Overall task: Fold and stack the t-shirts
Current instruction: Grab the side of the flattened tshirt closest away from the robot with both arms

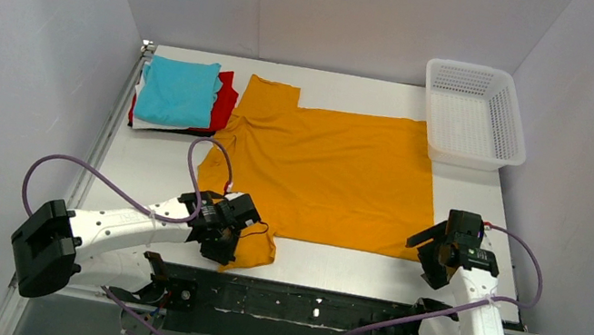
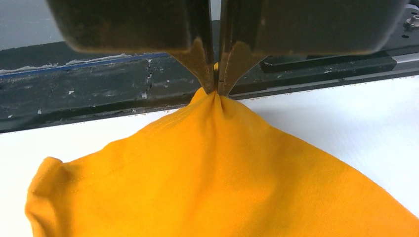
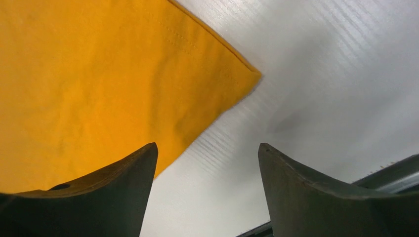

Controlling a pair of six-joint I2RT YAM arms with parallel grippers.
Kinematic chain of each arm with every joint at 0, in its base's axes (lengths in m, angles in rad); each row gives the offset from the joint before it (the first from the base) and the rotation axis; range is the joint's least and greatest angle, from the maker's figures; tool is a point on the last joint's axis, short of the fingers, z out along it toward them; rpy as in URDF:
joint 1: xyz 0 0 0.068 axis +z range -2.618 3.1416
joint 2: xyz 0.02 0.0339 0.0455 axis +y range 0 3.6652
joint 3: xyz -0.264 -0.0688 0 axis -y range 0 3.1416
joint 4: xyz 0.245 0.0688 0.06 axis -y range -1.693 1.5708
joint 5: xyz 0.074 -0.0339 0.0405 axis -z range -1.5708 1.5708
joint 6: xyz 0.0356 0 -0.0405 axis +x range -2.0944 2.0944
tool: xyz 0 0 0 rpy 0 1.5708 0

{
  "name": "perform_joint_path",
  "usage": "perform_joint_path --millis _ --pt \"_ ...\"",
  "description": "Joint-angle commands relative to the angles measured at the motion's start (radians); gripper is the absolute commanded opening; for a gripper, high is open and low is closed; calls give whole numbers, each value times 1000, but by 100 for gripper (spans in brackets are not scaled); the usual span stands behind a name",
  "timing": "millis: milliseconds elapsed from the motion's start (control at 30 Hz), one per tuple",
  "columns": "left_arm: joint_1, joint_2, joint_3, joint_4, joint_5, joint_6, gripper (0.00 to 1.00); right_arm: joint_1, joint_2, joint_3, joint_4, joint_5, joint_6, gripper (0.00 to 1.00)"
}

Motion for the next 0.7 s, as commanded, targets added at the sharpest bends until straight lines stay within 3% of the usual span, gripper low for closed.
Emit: perform_joint_path --millis 0,300,400,533,600,667 --pt "-2 -12 -5 -128 23 15 0 -6 34 -33 140 -5 62 78" --pt "-2 -45 -25 -137 18 -6 0 -6 206 -81 287 7 52 58" --pt "-2 -46 -22 -147 10 -14 0 -6 219 -85 304 -8 44 42" --pt "-2 -49 -11 -166 3 -20 0 -7 182 -91 291 6 30 12" --pt "-2 -50 3 -186 11 -23 0 -5 148 -91 267 11 29 4" --pt "-2 -60 5 -199 36 -29 0 -6 108 -91 237 13 26 1"
